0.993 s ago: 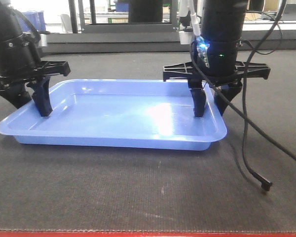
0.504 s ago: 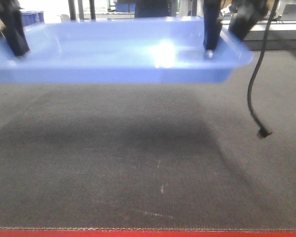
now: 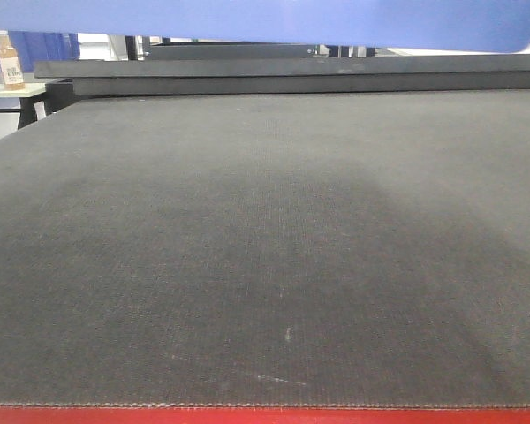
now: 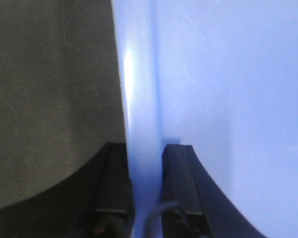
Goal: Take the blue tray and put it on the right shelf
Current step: 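Hold the tray raised with both grippers while backing away from the table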
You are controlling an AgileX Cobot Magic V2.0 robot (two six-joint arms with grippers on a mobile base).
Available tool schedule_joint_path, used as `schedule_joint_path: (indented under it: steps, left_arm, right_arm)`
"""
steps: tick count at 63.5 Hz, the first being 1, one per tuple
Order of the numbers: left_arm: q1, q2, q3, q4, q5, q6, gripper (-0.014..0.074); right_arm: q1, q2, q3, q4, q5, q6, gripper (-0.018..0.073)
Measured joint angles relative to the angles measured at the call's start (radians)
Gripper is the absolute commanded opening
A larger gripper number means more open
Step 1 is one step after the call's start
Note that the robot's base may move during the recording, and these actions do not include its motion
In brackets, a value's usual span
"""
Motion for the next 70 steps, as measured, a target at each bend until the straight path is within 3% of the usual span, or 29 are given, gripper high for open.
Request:
schedule_joint_path:
  steps: [20,70]
  left_arm:
    - [-0.093,-0.004,0.07,0.0,-0.011,-0.056,-0.0041]
    - [-0.098,-0.007,0.074,-0.006,-0.018,-0.063,-0.0048]
  right_arm:
    - [0.0,-0.098,0.051,0.0,0.082,-0.004,0.0055]
    - [0.0,-0.105,0.053,-0.004,0.089,-0.013,0.0055]
